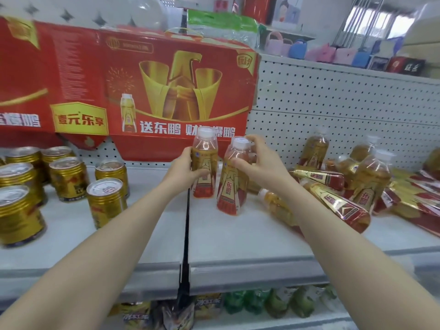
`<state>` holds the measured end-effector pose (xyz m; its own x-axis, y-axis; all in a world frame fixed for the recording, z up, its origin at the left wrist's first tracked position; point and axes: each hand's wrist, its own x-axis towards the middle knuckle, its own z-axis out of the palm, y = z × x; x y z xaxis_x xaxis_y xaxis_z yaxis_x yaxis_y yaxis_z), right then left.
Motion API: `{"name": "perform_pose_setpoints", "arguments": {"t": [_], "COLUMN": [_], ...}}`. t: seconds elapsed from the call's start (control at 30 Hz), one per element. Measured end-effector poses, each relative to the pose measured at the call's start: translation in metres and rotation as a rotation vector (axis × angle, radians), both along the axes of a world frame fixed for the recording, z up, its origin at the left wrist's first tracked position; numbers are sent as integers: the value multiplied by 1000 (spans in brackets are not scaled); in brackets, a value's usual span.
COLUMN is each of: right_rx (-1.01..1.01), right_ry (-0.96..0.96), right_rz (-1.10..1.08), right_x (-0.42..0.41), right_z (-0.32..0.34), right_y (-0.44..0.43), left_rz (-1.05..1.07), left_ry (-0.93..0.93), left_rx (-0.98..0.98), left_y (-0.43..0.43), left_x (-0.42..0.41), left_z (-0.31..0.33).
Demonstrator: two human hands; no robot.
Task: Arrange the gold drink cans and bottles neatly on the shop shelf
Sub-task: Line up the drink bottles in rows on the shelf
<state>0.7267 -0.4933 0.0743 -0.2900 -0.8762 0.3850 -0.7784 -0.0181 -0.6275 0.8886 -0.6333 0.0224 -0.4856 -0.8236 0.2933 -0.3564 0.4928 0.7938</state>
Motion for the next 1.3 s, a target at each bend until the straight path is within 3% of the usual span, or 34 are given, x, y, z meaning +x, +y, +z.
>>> {"name": "perform_pose_setpoints", "arguments": {"t": [0.37,0.5,0.63,0.8,0.9,1.13,1.3], "right_rx": [59,99,333,462,524,485,425], "right_ry": [-47,133,310,545,613,571,564], "right_rz": [14,-153,-248,-319,-336,-246,-173], "right_x": [-26,-75,-107,-128,-141,-161,-169], "right_z": [8,14,6,-11,-20,-38,-39], "right_y": [13,43,67,90,102,115,118], "left_rz": [56,103,161,262,146,-128,-95], "left_ry": [-21,-11,45,113,4,-386,-333], "left_rx": [-70,-109,-127,-358,-436,-331,-251], "left_y": [8,30,62,123,161,204,212], "left_x": [5,13,12,-17,-58,-153,-157], "left_z": [-6,-7,-9,-18,-16,-27,-20]}}
